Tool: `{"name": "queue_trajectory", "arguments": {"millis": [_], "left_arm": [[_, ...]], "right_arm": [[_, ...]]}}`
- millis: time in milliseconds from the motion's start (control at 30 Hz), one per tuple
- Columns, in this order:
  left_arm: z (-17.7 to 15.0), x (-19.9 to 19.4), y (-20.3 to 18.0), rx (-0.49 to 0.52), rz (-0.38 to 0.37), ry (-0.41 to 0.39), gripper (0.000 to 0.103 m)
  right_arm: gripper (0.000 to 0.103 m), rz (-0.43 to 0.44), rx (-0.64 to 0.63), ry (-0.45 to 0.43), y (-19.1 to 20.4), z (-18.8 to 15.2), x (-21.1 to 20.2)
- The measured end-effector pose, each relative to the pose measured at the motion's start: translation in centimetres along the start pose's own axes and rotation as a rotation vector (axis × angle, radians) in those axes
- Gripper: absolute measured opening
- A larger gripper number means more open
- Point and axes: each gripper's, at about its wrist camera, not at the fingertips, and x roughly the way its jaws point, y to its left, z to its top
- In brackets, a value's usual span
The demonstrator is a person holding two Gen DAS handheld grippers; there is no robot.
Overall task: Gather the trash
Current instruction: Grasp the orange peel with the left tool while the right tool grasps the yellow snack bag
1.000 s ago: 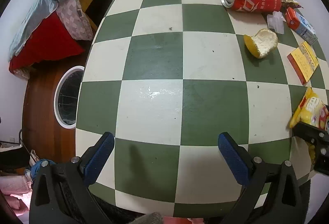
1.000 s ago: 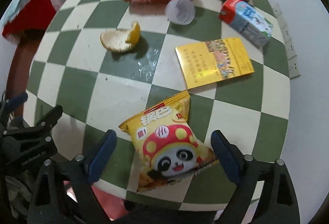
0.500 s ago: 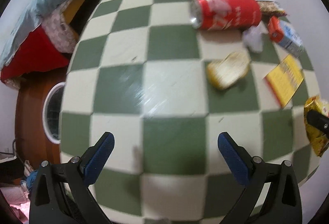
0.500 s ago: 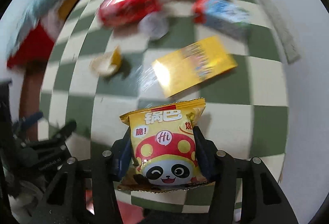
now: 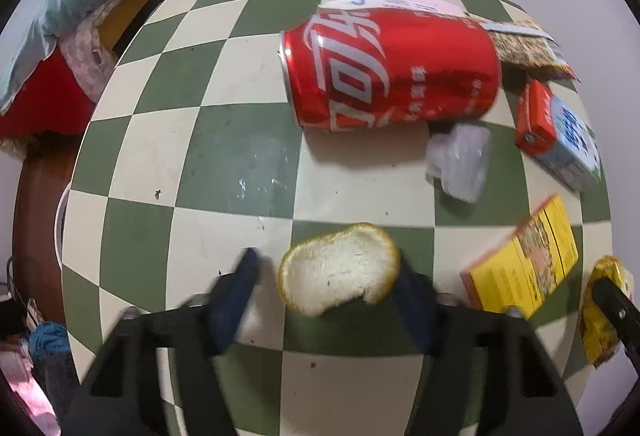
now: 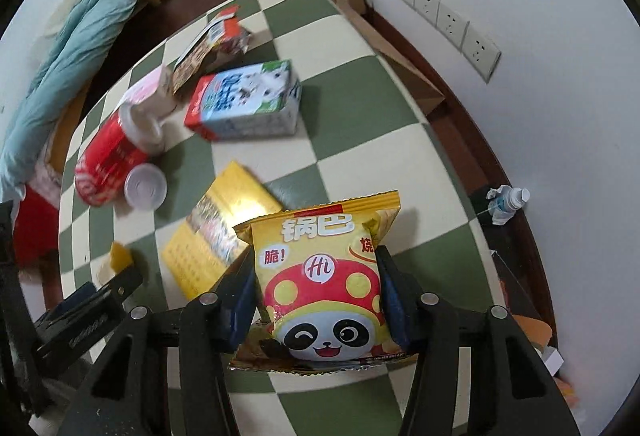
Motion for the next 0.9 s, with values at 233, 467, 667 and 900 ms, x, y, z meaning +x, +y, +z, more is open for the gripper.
{"name": "queue_trajectory", "arguments": {"millis": [233,467,667,900], "left_arm": [[-0.5,-1.6,-0.7,0.028,0.015,-0.08,0.025],[-0.7,-5.3,0.2,0.064,0.035,-0.181,0.024],[0.7,-9.8,4.5,0.048,0.053,-0.288,0.024],[2.0,-15.0,12.3,-0.041,0.066,-0.384,0.024]], "right_arm": [[0.055,0.001,0.001,-0.016,2.2,0.7,1.6],[0.055,0.006,-0.033,-0.043,3.1,0.3,0.4],[0.054,0.05,-0.089,-0.091,5.6,-0.4,-2.2],[0.054,0.15,-0.17,-0.141,12.0,-1.0,-5.6]]}}
